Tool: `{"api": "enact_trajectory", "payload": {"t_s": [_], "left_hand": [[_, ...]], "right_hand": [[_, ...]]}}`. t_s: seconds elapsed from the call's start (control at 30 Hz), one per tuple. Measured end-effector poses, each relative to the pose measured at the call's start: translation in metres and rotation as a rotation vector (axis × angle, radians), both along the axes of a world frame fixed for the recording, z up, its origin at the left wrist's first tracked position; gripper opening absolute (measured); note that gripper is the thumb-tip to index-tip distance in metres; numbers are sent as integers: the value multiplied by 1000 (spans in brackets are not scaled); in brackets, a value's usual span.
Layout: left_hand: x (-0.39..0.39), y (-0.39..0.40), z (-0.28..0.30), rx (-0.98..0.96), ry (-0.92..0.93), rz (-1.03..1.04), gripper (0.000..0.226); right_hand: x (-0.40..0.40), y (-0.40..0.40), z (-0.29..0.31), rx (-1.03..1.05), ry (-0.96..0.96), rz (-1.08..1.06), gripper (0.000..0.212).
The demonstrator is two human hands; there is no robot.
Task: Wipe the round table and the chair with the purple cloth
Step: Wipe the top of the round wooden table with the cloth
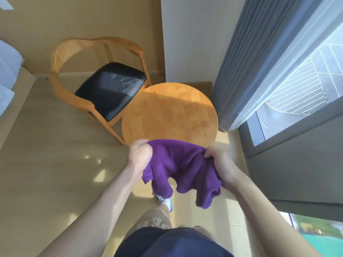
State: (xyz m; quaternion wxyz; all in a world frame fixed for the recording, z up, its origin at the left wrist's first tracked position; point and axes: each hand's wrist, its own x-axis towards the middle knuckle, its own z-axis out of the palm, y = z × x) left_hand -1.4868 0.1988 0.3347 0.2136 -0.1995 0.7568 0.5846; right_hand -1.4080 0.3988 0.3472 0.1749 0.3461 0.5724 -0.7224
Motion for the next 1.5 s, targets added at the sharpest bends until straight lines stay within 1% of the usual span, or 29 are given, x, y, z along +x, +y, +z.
{"api": "enact_trajectory", "payload": {"t_s": [0.03,0.1,0.13,0.27,0.33,0.43,0.53,0.57,0.6,0.63,0.67,0.7,0.73,0.8,0.83,0.9,0.97,1.0,1.03,1.1,1.13,1.17,1.2,1.23,1.3,1.33,1.37,1.43,1.5], "left_hand": [[-14,4,-5,-31,-13,-23,48],[-43,12,-15,-77,-18,-79,29],[-57,16,-21,-89,-24,-107,28],[-113,37,-38,-203,-62,-198,36],[-139,52,-46,-231,-81,-212,39],[-176,79,-68,-254,-83,-234,40],[-207,111,-94,-284,-90,-232,38],[-216,123,-104,-297,-102,-230,38],[-224,136,-113,-318,-121,-224,38],[-232,149,-121,-346,-133,-227,38],[-242,165,-130,-364,-146,-246,39],[-250,183,-140,-363,-157,-273,40],[-257,200,-150,-339,-162,-297,40],[-269,235,-171,-266,-146,-350,36],[-273,251,-183,-227,-136,-360,34],[-279,273,-210,-141,-164,-334,27],[-279,283,-239,-119,-170,-255,22],[-279,282,-253,-173,-145,-253,25],[-278,276,-268,-261,-124,-285,30],[-275,254,-278,-490,-70,-392,40],[-274,241,-287,-607,-39,-460,43],[-274,228,-295,-704,1,-536,46],[-274,214,-302,-772,33,-614,48],[-274,201,-310,-814,60,-686,51],[-278,182,-324,-878,134,-799,56],[-281,175,-332,-910,190,-846,59],[-284,171,-341,-931,251,-887,62],[-288,166,-358,-948,340,-951,66],[-287,163,-375,-946,410,-945,70]], "right_hand": [[-13,4,-3,-41,-40,-8,11],[-42,13,-10,-103,-105,-21,11],[-57,17,-14,-112,-128,-21,13],[-116,40,-23,-30,-138,8,17],[-142,55,-27,45,-146,48,18],[-178,83,-34,73,-139,100,15],[-215,110,-47,52,-139,156,29],[-226,120,-53,46,-138,182,31],[-236,131,-61,48,-127,222,27],[-246,142,-67,59,-109,276,19],[-253,155,-74,72,-79,333,18],[-258,167,-77,85,-62,383,24],[-262,178,-83,86,-51,407,24],[-268,198,-95,65,-33,408,13],[-270,205,-101,61,-24,384,15],[-274,215,-123,89,-7,381,26],[-277,213,-152,173,28,381,18],[-276,207,-170,233,44,403,16],[-275,197,-189,284,52,448,18],[-269,175,-220,316,47,586,12],[-265,165,-241,311,27,681,18],[-260,158,-261,325,22,792,33],[-257,153,-279,387,32,910,48],[-254,150,-292,507,65,1006,57],[-251,146,-310,809,198,1148,67],[-250,143,-316,896,222,1187,70],[-250,141,-324,968,246,1190,72],[-254,138,-339,1048,284,1159,72],[-263,136,-350,1120,338,1075,64]]}}
